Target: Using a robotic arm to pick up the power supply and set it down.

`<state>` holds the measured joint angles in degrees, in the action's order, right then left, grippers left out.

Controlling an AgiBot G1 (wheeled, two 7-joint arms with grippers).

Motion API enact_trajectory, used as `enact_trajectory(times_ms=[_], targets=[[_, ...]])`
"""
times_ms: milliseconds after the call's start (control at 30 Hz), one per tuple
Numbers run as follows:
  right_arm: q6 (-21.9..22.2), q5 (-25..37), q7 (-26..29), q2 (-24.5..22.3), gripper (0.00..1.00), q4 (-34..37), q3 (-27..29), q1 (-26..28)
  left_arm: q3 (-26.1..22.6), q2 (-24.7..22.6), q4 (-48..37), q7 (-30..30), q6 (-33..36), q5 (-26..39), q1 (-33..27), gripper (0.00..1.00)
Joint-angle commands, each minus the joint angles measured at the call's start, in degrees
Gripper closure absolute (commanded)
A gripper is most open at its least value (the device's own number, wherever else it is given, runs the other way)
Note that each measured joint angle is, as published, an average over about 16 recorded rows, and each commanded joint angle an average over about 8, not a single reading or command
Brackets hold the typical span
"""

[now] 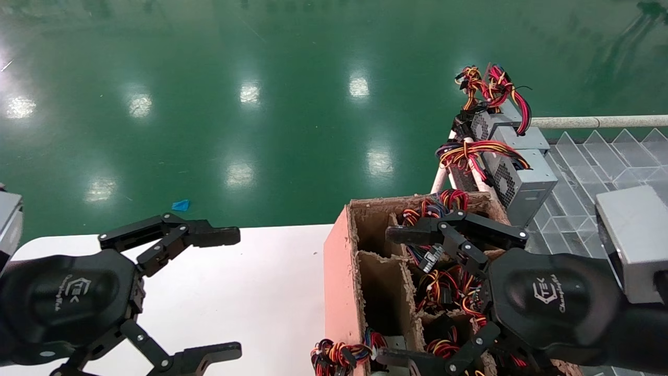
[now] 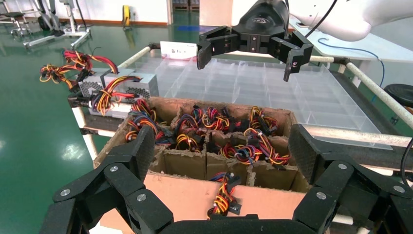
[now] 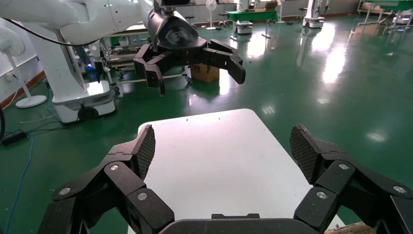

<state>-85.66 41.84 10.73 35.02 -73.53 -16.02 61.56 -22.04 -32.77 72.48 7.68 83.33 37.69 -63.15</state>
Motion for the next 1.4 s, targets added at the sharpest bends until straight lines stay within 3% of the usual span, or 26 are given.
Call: enact_trajectory(times_ms=[33, 1400], targets=[[0.0, 0.0, 0.0, 0.0, 0.0, 0.0, 0.0, 0.0, 0.0, 0.0, 0.0, 0.0, 0.0, 0.0, 0.0, 0.0], [0.0, 0.0, 0.0, 0.0, 0.0, 0.0, 0.0, 0.0, 0.0, 0.0, 0.0, 0.0, 0.0, 0.0, 0.0, 0.0]])
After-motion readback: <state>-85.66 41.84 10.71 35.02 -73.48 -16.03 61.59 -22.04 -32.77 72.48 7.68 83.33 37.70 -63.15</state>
